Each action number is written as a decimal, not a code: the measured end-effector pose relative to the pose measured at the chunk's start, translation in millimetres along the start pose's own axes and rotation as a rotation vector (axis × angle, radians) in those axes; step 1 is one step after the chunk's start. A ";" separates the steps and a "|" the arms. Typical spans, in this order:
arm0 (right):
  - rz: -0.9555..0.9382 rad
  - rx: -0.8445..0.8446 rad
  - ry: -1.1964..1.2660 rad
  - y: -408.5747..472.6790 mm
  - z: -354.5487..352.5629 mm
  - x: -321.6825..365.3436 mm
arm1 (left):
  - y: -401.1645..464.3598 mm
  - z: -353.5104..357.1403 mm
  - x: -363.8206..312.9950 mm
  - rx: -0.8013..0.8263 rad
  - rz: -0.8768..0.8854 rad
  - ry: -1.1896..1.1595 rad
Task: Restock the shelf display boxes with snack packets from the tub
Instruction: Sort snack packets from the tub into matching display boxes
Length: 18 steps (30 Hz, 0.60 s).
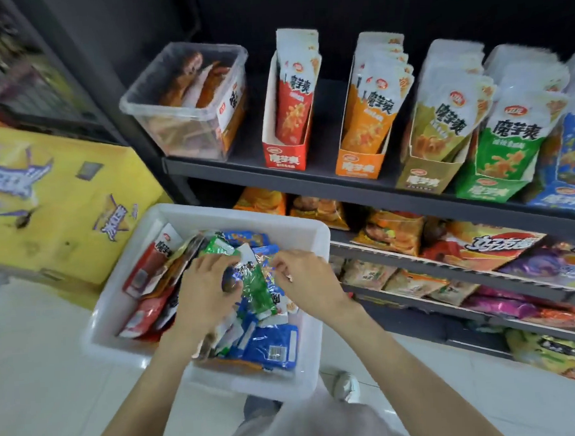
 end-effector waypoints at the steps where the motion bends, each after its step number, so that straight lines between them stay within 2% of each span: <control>1: 0.035 0.079 -0.059 10.7 17.1 3.1 | -4.4 5.9 12.3 0.063 -0.053 0.006; 4: 0.196 0.209 -0.163 37.2 58.4 6.3 | -12.2 12.5 28.2 0.176 -0.142 0.015; 7: 0.318 0.196 -0.244 53.3 84.0 5.0 | -15.1 11.7 30.0 0.191 -0.149 -0.036; 10: 0.328 0.173 -0.362 58.7 96.2 7.7 | -18.2 13.9 32.1 0.168 -0.109 -0.070; 14: 0.344 0.141 -0.261 59.2 92.1 5.8 | -17.0 16.2 34.6 0.156 -0.131 -0.126; 18: 0.377 -0.028 -0.103 48.2 68.1 5.7 | -14.5 12.1 30.7 0.087 -0.285 -0.410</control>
Point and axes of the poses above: each hand's wrist, its own y-axis towards the middle knuckle, its own z-axis out of the palm, x = y × z, the point moved 3 cm from there along y, towards the middle knuckle
